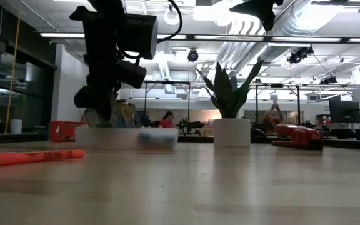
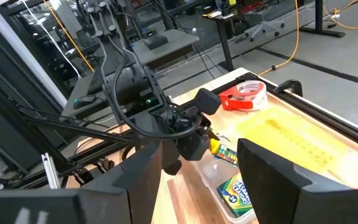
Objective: Pack school essentials
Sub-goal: Put the yellow crayon box into the orange supply box
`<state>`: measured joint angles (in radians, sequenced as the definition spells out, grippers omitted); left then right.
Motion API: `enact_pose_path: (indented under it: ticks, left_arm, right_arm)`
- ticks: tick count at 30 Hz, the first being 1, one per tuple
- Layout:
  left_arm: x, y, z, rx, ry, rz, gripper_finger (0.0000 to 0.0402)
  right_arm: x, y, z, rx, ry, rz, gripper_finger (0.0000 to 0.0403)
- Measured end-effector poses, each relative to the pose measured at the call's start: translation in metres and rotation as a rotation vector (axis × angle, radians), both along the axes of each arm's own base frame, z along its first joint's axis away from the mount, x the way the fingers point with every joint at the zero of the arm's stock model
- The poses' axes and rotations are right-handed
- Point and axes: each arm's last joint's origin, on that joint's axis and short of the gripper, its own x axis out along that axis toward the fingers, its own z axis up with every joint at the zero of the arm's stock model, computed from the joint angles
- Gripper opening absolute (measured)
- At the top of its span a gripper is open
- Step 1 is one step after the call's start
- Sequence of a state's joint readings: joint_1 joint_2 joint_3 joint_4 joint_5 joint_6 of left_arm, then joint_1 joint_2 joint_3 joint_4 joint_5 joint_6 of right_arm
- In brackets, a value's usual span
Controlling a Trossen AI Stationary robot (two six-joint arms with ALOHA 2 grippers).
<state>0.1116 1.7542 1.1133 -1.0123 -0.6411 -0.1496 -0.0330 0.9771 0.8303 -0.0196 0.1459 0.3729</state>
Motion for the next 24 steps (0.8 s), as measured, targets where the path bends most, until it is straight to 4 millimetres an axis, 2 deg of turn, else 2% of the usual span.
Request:
enact_pose_path:
  ticks: [9, 24]
  left_arm:
    - [0.0075, 0.0008, -0.0002, -0.001, -0.025, -0.079, 0.0072]
    - [0.0019, 0.0101, -0.0003, -0.028, -0.004, -0.023, 0.0072]
  right_arm:
    - [-0.0001, 0.0, -0.0004, 0.002, 0.003, 0.0, 0.0201]
    - [-0.0001, 0.0, -0.0007, 0.003, 0.007, -0.001, 0.0201]
